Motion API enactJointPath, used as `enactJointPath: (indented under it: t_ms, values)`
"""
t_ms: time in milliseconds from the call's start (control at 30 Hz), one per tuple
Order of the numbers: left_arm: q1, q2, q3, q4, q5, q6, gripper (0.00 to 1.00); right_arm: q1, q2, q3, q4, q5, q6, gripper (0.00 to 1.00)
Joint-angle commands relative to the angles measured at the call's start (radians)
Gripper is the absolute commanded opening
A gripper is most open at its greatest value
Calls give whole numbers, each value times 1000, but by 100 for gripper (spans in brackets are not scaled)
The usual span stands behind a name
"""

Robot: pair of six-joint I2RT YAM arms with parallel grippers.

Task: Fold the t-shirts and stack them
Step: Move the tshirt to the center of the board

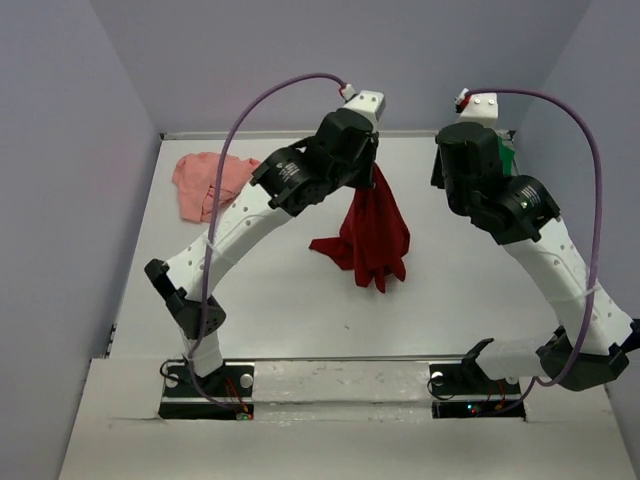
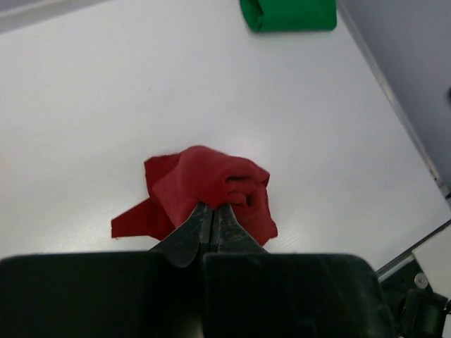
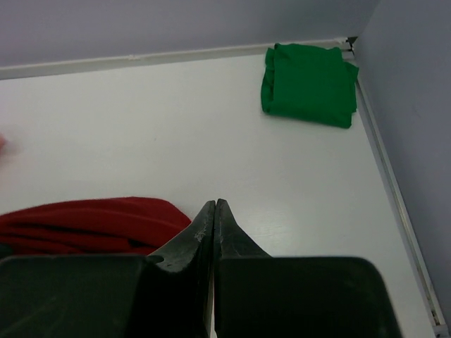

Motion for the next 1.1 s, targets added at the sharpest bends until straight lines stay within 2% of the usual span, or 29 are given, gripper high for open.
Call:
enactJointPath:
  t_ms: [0,200,400,567,733,800,833,933,1000,1033,1067]
  values:
    - [-1,-103,257,-81,-161,31,0,8,22,-18,-34,9,62,0]
    - [6,-210,392,-159,-350,77,0,-13,35,11,-67,54,65,0]
    - [12,-342,355,-216,-523,48,0,-47,17,23,-109,57,79,0]
    - [22,-367,335,-219,-554,51,0,-56,25,36,-107,37,53,0]
    - [27,-253,348,-180,-416,62,0,-56,16,13,-104,8,70,0]
    - [26,-122,358,-146,-266,57,0,-56,3,5,-100,2,82,0]
    - [26,-121,362,-132,-266,57,0,-56,3,4,-100,-4,82,0]
    - [15,35,360,-57,-53,56,0,-56,-11,22,-110,-18,101,0]
    - [0,107,398,-17,32,50,2,-56,-9,28,-115,-15,104,0]
    - [-23,180,448,-11,108,45,79,-56,-5,37,-124,-17,107,0]
    - [-39,220,487,-23,144,42,99,-56,-3,42,-132,-15,107,0]
